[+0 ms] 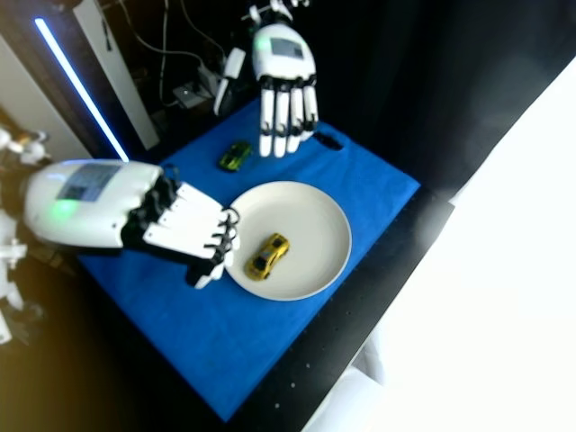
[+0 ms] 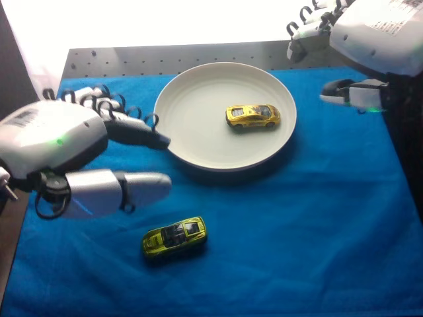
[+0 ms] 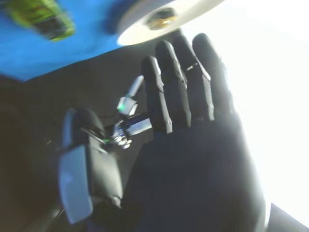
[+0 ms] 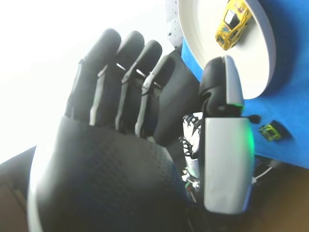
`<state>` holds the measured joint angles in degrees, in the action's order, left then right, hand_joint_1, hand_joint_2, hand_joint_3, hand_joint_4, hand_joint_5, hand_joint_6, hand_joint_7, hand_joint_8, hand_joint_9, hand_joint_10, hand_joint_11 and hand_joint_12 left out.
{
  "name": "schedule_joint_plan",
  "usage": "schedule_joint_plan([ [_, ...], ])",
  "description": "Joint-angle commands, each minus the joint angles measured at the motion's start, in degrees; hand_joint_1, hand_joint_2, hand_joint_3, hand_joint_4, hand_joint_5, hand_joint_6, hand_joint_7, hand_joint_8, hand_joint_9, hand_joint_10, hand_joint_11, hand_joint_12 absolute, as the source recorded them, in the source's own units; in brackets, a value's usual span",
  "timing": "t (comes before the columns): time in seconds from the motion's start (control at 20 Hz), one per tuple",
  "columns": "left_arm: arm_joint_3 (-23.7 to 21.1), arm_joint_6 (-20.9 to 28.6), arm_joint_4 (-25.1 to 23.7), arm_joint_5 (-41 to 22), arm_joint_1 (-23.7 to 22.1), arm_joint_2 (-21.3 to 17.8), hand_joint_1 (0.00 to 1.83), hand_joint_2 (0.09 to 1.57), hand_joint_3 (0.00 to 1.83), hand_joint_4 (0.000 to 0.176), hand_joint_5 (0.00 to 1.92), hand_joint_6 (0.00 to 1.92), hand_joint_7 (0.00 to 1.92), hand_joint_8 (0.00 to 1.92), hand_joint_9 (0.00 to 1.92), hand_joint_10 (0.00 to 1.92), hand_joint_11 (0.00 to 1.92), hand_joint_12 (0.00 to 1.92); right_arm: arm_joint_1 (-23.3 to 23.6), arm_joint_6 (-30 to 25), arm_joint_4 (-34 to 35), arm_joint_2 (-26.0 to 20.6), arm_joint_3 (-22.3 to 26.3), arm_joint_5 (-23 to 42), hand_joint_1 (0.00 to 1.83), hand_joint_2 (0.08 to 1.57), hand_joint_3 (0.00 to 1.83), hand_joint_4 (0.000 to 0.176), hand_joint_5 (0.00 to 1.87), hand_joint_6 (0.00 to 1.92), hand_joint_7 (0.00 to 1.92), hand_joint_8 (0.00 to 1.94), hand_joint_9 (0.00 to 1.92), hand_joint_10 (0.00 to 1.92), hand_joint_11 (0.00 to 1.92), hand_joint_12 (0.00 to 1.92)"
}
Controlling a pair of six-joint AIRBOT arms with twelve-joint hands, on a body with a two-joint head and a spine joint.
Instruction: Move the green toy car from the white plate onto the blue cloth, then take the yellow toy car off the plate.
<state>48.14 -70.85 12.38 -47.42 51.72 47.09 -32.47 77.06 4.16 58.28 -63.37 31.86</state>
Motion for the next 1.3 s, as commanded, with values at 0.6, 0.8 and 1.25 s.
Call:
schedule_joint_plan([
  [0.6, 0.2, -1.7, 4.1, -13.6, 1.2, 2.0, 0.36, 1.22, 0.00, 0.088, 0.86, 0.03, 0.63, 0.58, 0.42, 1.13, 0.17, 1.71, 2.1, 0.2, 4.3, 7.0, -7.8, 3.8, 0.70, 0.96, 0.00, 0.000, 0.72, 0.06, 0.70, 0.81, 0.62, 1.25, 0.46, 1.82],
  [0.8, 0.3, -1.7, 4.2, -13.6, 1.3, 2.2, 0.39, 1.21, 0.00, 0.098, 0.88, 0.02, 0.71, 0.42, 0.45, 0.98, 0.16, 1.63, 2.7, -0.8, 4.4, 9.6, -10.0, 2.1, 0.82, 0.96, 0.00, 0.000, 0.79, 0.06, 0.63, 0.42, 0.42, 1.01, 0.18, 1.75],
  [1.25, 0.6, -1.7, 4.2, -13.1, 1.3, 2.9, 0.46, 1.21, 0.00, 0.102, 0.91, 0.02, 0.66, 0.61, 0.44, 1.12, 0.19, 1.71, 2.7, -0.8, 4.4, 12.2, -11.8, 0.0, 0.89, 0.95, 0.00, 0.000, 0.77, 0.03, 0.62, 0.79, 0.51, 1.32, 0.35, 1.91],
])
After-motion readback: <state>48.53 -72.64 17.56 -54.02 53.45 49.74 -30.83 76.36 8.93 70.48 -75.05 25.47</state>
